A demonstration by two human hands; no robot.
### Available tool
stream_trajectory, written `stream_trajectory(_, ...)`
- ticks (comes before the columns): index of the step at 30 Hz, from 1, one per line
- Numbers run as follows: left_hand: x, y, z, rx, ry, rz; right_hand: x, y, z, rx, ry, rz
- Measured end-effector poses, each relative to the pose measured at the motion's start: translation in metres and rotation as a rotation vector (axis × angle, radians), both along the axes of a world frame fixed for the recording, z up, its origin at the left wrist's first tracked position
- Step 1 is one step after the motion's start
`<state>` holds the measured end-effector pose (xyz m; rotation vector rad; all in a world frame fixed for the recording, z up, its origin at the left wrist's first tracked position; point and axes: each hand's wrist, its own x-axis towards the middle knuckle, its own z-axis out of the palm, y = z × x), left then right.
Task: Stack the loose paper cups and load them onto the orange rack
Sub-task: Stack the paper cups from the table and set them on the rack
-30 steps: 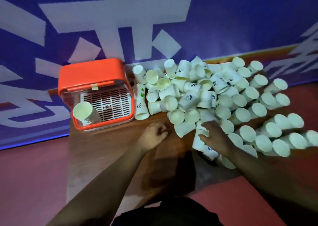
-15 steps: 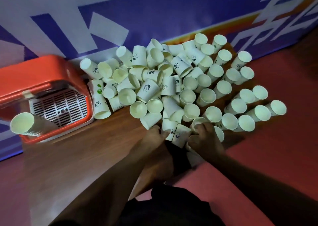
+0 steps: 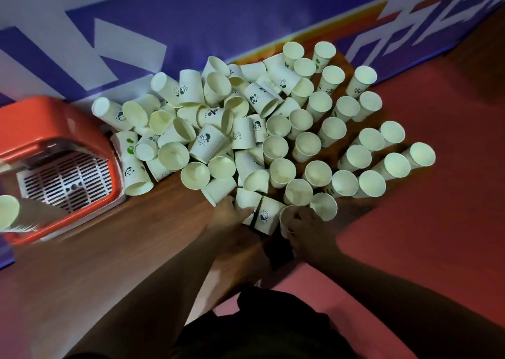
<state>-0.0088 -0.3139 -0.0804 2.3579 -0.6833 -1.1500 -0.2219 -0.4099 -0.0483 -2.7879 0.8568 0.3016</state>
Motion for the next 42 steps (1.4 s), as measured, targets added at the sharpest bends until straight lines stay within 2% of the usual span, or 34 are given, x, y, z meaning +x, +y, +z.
stream_trajectory(4, 0.006, 0.023, 0.004, -0.069, 0.007, 0.028, 0.002, -0.008, 0.014, 0.07, -0.156, 0.085)
stream_trajectory(8, 0.011, 0.039, 0.018, -0.08, -0.007, 0.0, 0.019, -0.025, 0.043, 0.321, -0.186, 0.059)
stream_trajectory(11, 0.015, 0.049, 0.031, -0.134, 0.012, 0.006, 0.038, -0.035, 0.066, 0.374, -0.367, 0.02)
stream_trajectory(15, 0.028, 0.07, 0.051, -0.189, 0.155, 0.179, 0.077, -0.044, 0.085, 0.436, -0.535, -0.094)
stream_trajectory(20, 0.053, 0.116, 0.075, -0.484, 0.335, 0.537, 0.132, -0.035, 0.101, 0.543, -0.472, -0.074)
stream_trajectory(23, 0.074, 0.154, 0.092, -0.705, 0.397, 0.588, 0.165, -0.01, 0.109, 0.58, -0.486, 0.006)
stream_trajectory(28, 0.106, 0.227, 0.115, -0.778, 0.252, 0.797, 0.222, 0.038, 0.119, 0.613, -0.493, 0.106)
stream_trajectory(33, 0.146, 0.29, 0.128, -0.789, 0.048, 0.951, 0.265, 0.086, 0.126, 0.63, -0.482, 0.109)
stream_trajectory(42, 0.22, 0.335, 0.137, -0.714, -0.281, 0.951, 0.312, 0.129, 0.133, 0.633, -0.473, 0.073)
